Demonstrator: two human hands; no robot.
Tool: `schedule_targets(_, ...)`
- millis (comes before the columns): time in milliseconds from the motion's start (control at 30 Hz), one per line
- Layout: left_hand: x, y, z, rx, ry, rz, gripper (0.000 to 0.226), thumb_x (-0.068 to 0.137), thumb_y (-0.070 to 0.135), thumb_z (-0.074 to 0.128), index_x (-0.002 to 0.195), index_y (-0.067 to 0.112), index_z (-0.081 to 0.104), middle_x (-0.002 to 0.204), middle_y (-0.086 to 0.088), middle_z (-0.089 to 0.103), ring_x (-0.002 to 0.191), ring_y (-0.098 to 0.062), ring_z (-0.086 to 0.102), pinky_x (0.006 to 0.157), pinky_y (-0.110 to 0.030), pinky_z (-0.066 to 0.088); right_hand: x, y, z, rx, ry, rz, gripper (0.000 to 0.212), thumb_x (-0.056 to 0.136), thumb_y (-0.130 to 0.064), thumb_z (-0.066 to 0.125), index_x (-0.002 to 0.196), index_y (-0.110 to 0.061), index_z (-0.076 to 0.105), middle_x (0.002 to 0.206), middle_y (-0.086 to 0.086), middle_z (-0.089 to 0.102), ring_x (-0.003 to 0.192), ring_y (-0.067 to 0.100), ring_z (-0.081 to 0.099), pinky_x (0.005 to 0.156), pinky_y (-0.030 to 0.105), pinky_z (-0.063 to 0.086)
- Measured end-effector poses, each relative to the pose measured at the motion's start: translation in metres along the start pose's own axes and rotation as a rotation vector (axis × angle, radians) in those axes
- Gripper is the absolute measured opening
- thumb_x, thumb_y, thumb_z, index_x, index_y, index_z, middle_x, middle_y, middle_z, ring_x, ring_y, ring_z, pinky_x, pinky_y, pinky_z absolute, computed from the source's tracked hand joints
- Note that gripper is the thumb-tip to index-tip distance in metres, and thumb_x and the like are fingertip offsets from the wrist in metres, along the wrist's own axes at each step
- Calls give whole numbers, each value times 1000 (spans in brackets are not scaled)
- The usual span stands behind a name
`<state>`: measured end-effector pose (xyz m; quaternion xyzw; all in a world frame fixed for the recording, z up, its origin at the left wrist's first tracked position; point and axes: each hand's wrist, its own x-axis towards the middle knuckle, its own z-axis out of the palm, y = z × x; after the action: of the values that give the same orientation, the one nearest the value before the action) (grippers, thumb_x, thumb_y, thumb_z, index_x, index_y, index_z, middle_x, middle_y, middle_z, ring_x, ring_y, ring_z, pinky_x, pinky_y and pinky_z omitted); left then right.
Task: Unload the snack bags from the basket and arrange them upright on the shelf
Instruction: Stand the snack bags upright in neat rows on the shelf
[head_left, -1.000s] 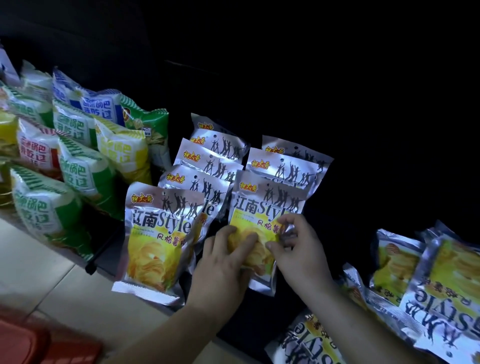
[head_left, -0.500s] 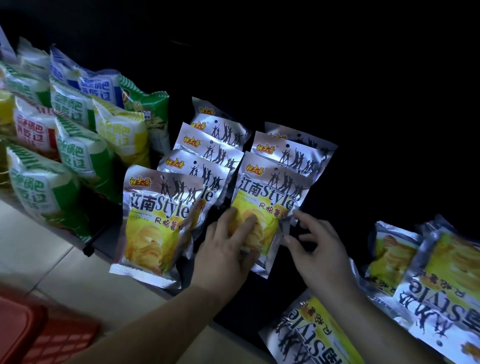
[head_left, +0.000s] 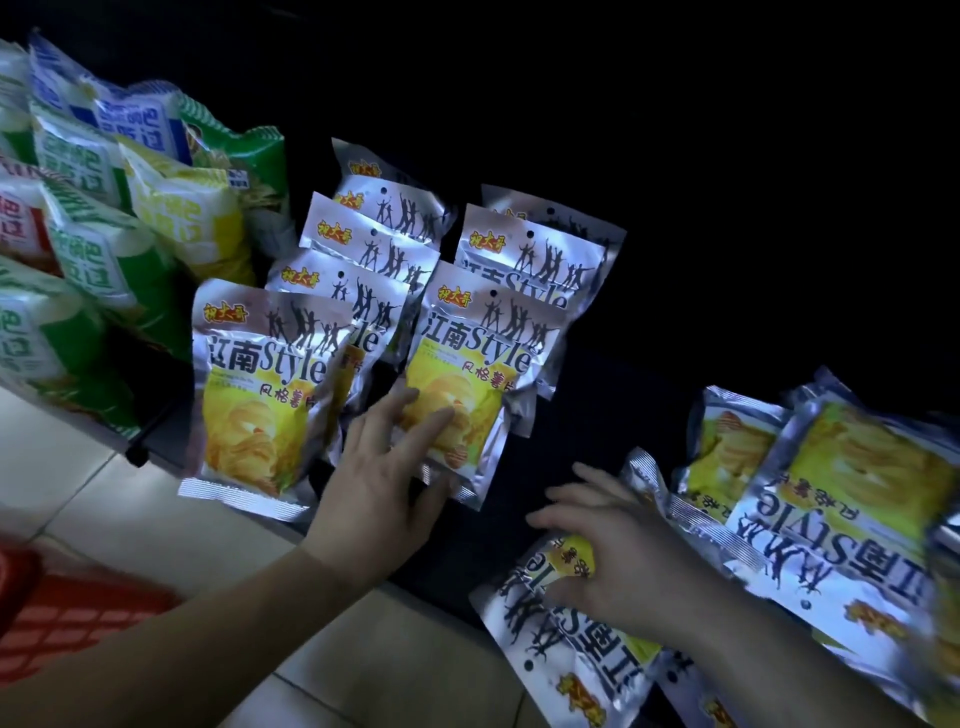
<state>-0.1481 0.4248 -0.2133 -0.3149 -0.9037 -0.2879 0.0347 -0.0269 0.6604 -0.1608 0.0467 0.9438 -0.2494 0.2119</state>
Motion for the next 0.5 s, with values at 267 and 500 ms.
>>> schedule_targets(267,-12,27,10,-165,-40,22,47,89,39,63,135,28,56,136,-2,48,115,-22,56,85,-37,54,4,11,16,-44,160,-54,52,84,-50,74,134,-40,61,104,-20,46,109,0,35,110,28,29)
schedule_targets(500,2,48,-20,-662,-13,-238,35,98,48,52,129,34,62,124,18,60,106,-5,64,81,-19,52,14,-10,-13,327,529,116,25,85,-55,71,107,-45,65,101,-23,55,102,-1,54,79,30,48)
